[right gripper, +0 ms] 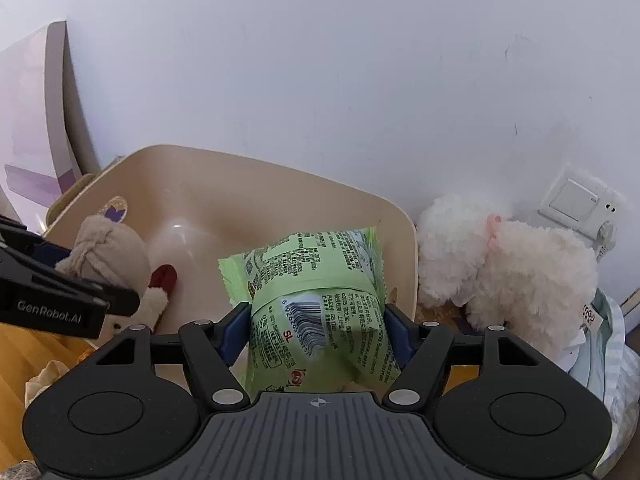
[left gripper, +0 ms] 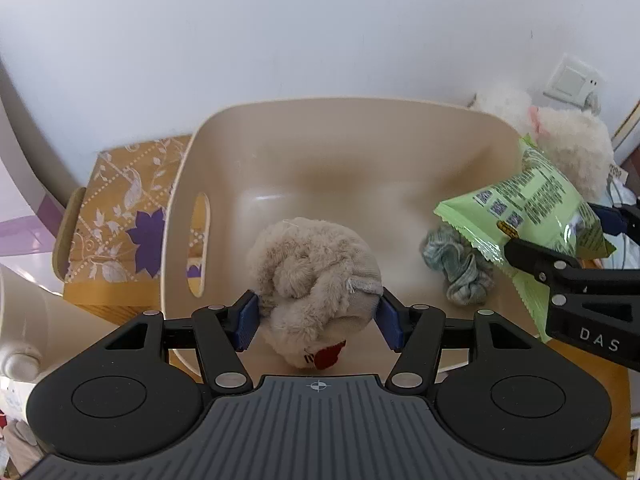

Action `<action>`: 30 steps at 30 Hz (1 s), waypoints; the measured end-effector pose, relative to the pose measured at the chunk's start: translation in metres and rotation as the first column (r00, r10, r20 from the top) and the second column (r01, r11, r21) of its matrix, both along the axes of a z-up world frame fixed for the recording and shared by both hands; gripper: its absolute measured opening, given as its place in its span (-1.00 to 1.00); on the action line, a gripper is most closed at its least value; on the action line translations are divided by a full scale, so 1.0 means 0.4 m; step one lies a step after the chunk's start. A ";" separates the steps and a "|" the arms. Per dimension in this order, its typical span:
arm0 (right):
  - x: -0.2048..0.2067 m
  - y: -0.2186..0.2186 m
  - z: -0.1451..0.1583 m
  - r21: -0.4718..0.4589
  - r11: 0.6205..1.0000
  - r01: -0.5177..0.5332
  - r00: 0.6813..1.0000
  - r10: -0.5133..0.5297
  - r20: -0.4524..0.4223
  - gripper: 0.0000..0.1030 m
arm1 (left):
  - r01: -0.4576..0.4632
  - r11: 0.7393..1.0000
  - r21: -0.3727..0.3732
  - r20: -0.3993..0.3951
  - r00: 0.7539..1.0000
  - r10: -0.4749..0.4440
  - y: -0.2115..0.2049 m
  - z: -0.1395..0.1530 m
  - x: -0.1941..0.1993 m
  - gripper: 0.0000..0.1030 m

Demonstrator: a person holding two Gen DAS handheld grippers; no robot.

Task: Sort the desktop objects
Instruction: 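Carry the snack bag and sock ball into the basket and release both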

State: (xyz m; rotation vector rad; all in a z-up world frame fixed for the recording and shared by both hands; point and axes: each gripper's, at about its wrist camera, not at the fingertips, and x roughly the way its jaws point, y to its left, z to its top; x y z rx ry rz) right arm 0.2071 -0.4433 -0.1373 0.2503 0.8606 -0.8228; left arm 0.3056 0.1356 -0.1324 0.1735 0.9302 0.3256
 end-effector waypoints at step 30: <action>-0.126 0.102 0.067 -0.059 0.998 0.030 0.998 -0.027 0.060 1.00 | 0.120 0.993 0.000 0.073 0.990 -0.120 0.062 0.089 -0.155 0.43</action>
